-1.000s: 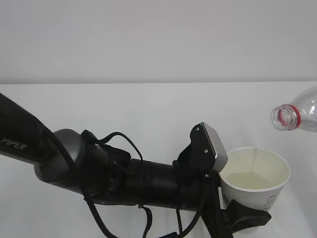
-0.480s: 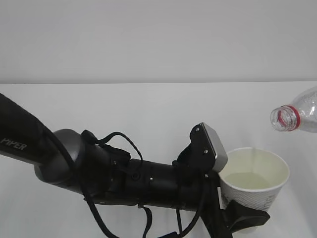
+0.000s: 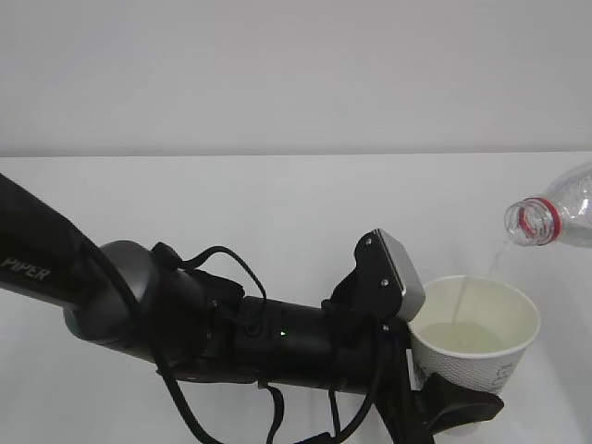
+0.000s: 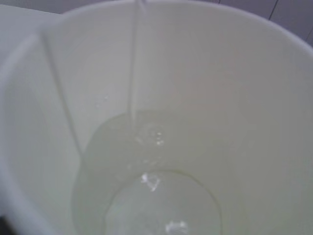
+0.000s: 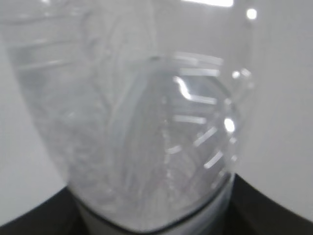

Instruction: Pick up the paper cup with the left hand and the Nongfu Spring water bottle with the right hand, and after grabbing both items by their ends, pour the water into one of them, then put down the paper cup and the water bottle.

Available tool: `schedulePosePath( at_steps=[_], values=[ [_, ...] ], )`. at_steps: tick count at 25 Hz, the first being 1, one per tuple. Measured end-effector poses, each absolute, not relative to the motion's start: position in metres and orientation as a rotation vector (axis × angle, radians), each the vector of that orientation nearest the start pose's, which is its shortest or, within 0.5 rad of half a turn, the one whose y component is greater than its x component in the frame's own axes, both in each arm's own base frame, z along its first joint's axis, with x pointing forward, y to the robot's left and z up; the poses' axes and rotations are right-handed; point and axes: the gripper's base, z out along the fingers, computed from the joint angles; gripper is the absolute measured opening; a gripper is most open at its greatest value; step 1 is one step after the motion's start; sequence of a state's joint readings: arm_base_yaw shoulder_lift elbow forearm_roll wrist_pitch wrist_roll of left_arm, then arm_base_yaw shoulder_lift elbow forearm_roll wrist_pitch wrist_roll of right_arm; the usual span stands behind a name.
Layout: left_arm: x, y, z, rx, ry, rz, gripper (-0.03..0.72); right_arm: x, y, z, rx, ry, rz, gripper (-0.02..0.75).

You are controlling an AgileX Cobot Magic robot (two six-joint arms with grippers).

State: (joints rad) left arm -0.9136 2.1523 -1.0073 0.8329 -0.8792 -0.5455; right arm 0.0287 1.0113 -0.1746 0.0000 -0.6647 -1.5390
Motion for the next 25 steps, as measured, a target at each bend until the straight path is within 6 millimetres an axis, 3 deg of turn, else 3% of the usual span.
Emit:
schedulePosePath(
  at_steps=[25],
  values=[
    [0.2031,-0.3477,0.1021,1.318,1.573,-1.134,0.543,0.172,0.0049,0.2205,-1.266,1.26,-1.131,0.401]
  ],
)
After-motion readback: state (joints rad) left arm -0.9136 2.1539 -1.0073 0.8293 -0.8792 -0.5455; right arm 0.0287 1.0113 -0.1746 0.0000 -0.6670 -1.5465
